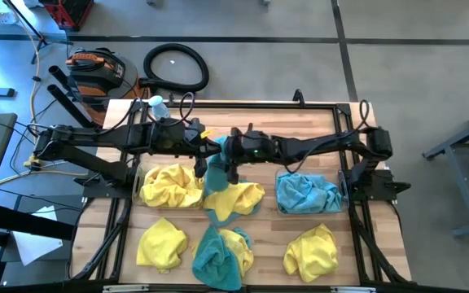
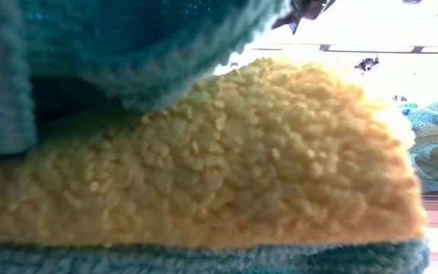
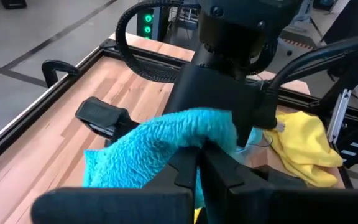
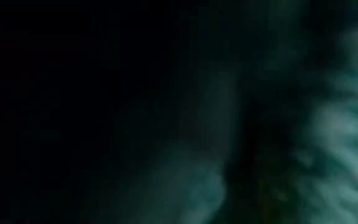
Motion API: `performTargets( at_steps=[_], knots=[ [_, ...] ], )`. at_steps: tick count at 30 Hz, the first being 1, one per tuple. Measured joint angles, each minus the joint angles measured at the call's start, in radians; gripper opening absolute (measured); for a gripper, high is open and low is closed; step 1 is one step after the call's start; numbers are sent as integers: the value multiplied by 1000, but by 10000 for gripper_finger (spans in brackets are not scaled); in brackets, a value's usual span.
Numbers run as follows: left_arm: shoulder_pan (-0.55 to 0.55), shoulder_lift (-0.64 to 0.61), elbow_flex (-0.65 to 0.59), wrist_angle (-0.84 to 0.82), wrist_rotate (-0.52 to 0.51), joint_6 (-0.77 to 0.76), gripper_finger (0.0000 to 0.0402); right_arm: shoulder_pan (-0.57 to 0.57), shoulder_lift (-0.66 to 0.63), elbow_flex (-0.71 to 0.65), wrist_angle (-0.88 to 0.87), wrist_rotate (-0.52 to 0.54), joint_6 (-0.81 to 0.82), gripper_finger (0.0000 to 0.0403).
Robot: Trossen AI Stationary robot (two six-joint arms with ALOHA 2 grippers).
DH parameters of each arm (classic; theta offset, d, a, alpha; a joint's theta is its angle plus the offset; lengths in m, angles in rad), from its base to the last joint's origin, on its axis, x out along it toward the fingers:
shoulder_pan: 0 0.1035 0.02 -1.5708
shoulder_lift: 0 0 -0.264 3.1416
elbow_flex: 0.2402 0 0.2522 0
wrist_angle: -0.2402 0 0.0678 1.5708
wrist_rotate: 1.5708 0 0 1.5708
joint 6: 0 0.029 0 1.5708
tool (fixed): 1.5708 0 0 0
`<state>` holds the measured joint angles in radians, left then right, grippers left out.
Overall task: Sort microfiber towel by color & place in baskets
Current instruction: Put the blue microfiber cloth into the right transparent bin
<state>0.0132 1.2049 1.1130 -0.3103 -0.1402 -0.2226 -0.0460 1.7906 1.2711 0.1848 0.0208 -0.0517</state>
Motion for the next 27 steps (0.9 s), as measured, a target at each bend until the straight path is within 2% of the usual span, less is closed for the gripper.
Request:
performTargets(
  at_steps=[3,8,9,12,17,22,27],
  knots=[
    [0,0,-1,-4,-1,0,4,0,14,27,-30,0,-1,185],
    [0,0,-2,-10,-1,0,31,0,13,27,-69,-2,9,34],
    [0,0,-2,-15,-2,0,39,0,13,27,-82,-5,8,18],
    [0,0,-2,-34,-3,2,64,1,0,26,-150,-13,62,23],
    [-1,-1,0,-87,-1,16,102,6,-110,23,-407,25,102,7],
    [-1,-1,0,-130,-3,19,110,57,-283,23,-581,57,178,10],
    [-5,-1,-2,-169,0,42,110,134,-475,24,-834,168,309,4]
  ],
)
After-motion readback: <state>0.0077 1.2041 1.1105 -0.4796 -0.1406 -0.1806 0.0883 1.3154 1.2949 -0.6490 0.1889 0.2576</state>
